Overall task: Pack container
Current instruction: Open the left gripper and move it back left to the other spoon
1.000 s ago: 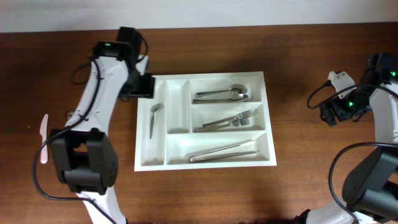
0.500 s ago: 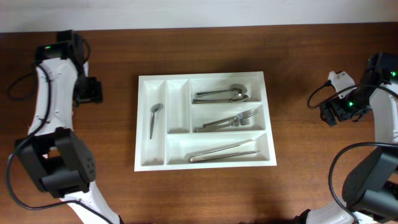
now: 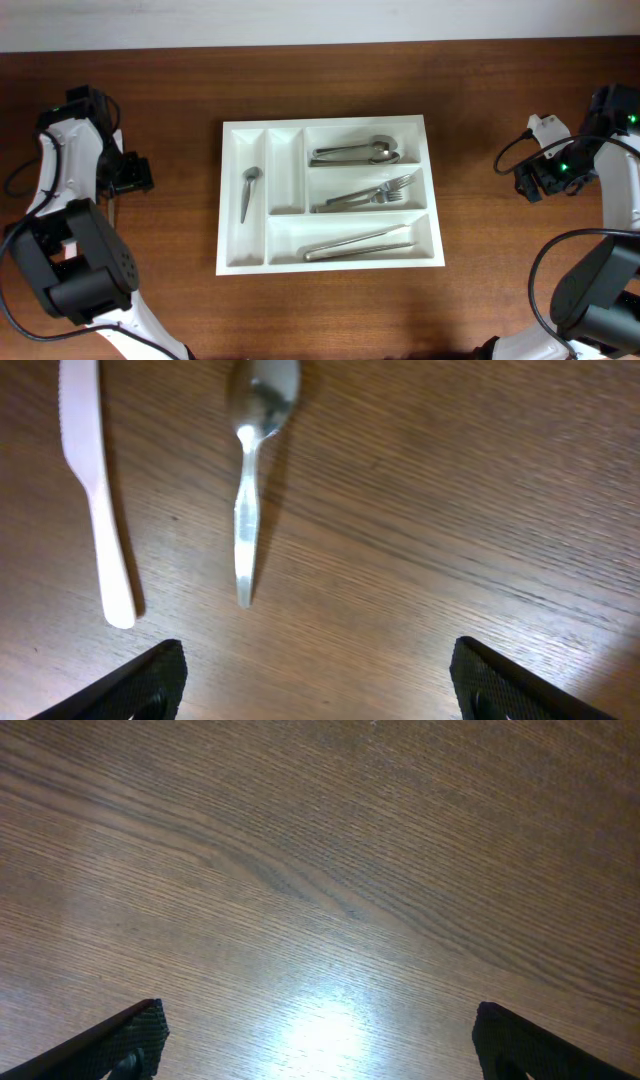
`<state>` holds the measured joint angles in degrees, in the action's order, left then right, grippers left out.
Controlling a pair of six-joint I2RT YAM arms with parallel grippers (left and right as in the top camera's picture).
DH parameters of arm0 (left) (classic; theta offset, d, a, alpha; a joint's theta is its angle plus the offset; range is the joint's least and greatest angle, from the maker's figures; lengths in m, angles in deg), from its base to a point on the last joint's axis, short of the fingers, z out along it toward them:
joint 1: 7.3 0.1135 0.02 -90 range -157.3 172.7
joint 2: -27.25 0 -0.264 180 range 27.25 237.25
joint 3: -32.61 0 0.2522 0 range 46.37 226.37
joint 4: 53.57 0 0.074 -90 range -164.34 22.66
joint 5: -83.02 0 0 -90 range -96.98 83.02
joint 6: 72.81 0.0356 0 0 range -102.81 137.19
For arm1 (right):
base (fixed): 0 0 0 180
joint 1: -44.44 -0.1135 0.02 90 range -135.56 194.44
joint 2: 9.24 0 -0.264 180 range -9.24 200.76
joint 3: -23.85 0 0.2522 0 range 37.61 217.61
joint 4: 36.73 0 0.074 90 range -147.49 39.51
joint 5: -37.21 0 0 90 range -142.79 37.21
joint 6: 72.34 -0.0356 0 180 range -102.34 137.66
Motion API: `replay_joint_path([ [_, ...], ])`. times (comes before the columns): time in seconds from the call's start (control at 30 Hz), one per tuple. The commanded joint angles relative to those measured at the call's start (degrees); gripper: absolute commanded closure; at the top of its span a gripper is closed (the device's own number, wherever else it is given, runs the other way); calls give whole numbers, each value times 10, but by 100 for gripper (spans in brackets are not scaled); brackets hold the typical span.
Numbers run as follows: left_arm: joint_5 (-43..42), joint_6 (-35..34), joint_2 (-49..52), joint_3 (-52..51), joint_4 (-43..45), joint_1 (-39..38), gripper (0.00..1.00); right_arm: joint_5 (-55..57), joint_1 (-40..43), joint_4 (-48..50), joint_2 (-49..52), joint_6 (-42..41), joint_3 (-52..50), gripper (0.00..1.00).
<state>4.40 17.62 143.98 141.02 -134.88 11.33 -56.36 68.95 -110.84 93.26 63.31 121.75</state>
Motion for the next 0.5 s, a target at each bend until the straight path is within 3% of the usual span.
replay_joint_path([
  [0.0,-7,6,2,-3,10,20,13,-9,0,0,1,4,-3,1],
  [0.1,-16,7,2,-4,18,36,13,-9,0,0,1,4,-3,1],
  [0.17,-34,12,2,-8,27,46,4,-9,0,0,1,4,-3,1],
  [0.23,-56,28,4,-14,37,55,0,-9,0,0,1,4,-3,1],
  [0.47,-63,45,7,-28,62,71,1,-9,0,0,1,4,-3,1],
])
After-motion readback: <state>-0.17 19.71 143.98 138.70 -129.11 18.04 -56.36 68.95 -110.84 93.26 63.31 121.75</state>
